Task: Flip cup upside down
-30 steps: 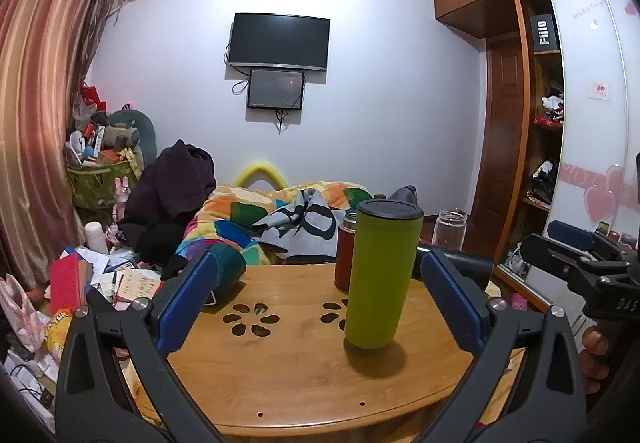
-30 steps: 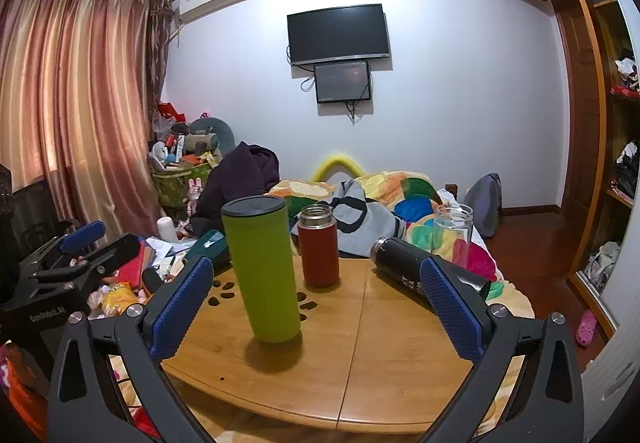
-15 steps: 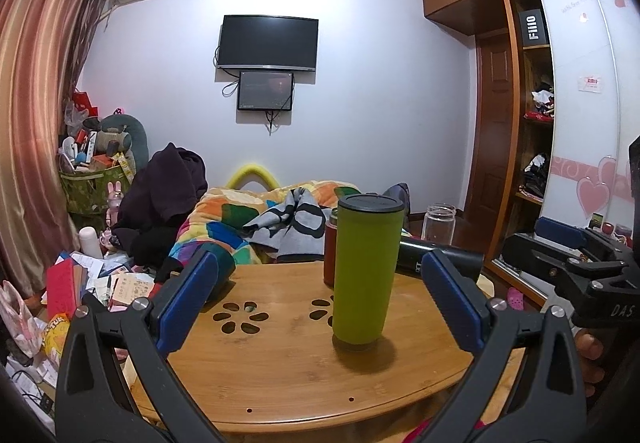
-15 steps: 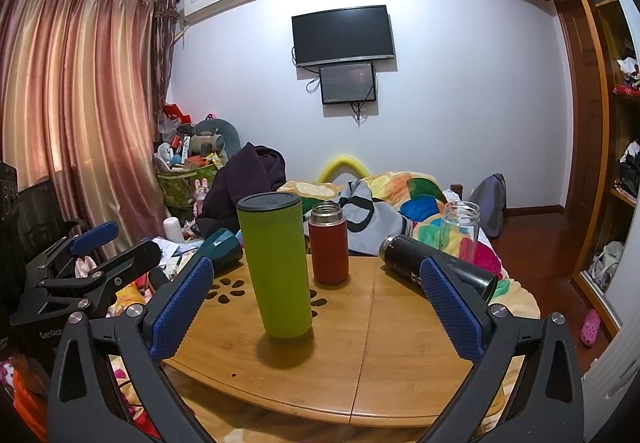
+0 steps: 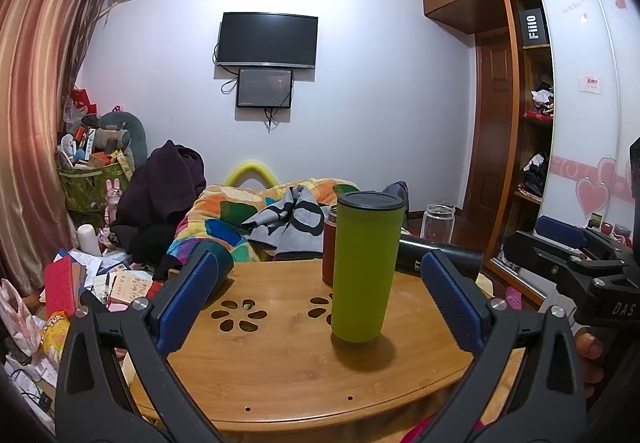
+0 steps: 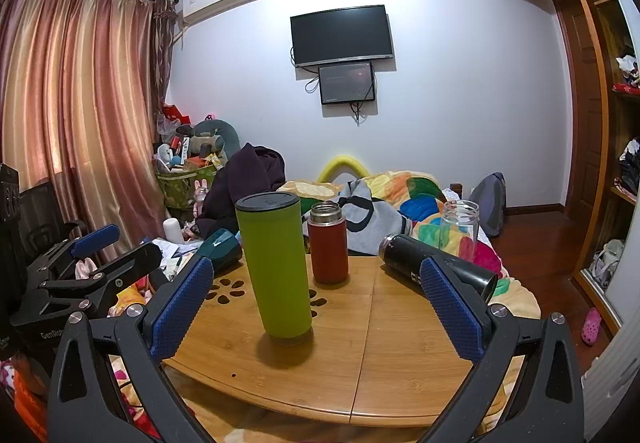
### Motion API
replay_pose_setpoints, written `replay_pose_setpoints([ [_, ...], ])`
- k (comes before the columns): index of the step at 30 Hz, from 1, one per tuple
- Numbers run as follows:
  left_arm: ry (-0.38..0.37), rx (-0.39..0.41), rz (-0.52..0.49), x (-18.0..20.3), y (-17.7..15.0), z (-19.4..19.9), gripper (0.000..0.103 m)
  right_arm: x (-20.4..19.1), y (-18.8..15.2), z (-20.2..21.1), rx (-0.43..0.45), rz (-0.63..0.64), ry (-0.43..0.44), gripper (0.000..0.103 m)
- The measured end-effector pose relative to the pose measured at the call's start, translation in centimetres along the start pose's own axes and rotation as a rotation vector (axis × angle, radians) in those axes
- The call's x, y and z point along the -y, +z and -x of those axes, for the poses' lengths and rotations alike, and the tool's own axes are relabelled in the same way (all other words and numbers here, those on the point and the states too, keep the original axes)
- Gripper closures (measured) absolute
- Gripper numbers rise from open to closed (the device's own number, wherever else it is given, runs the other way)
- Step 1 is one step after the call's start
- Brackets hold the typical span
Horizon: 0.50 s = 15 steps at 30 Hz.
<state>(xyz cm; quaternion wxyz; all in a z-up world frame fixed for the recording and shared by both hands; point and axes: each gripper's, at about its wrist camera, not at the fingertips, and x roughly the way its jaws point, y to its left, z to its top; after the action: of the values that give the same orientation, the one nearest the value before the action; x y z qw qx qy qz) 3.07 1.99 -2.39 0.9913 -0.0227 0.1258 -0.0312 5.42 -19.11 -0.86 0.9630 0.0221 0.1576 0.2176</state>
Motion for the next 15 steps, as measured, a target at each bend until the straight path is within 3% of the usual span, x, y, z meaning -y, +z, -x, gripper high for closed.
replay_pose_setpoints([
  [15, -0.007, -0.001, 0.000, 0.38, 0.01, 0.18, 0.000, 0.05, -0.05, 0.00, 0.005, -0.001, -0.005, 0.000],
])
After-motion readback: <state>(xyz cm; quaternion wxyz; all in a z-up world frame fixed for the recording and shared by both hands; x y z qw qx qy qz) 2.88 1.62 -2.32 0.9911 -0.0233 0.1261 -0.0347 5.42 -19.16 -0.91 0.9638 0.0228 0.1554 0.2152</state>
